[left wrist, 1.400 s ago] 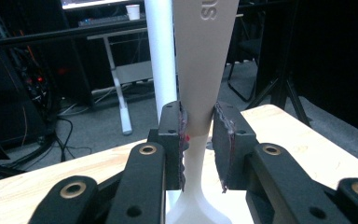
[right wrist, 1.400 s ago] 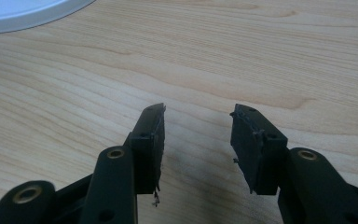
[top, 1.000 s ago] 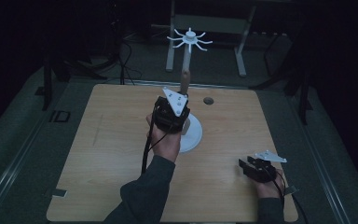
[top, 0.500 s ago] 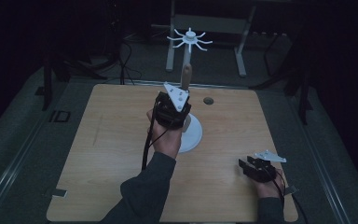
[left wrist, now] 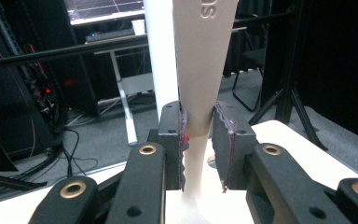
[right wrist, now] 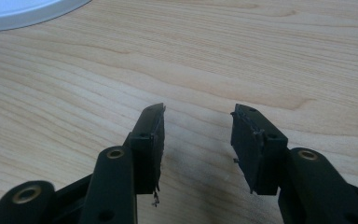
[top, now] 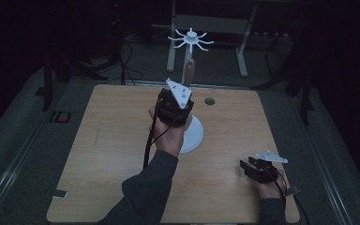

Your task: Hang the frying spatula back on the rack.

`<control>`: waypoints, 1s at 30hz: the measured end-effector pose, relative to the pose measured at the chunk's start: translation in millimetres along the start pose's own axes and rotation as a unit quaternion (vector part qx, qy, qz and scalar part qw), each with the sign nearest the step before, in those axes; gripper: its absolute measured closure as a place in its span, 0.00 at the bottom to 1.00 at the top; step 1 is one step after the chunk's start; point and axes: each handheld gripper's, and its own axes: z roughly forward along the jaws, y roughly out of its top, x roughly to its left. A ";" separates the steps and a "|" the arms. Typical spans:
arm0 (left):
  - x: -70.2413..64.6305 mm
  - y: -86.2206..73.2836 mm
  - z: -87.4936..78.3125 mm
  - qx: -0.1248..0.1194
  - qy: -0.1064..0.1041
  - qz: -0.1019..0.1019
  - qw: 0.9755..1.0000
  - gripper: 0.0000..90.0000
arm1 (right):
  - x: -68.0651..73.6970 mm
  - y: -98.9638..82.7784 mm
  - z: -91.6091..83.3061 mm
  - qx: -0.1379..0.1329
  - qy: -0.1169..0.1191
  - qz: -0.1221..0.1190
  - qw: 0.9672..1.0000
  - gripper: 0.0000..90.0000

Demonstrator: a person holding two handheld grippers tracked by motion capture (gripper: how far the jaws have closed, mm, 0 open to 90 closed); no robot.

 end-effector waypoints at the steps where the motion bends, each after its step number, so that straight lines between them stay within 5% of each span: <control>1: -0.2 0.7 0.4 0.000 0.002 0.000 1.000 0.82 | -0.1 0.0 -0.1 0.000 0.000 0.000 1.000 0.60; 30: 2.1 17.5 18.4 0.013 0.024 -0.004 1.000 0.82 | -0.2 -0.2 -0.7 0.001 0.001 0.000 1.000 0.60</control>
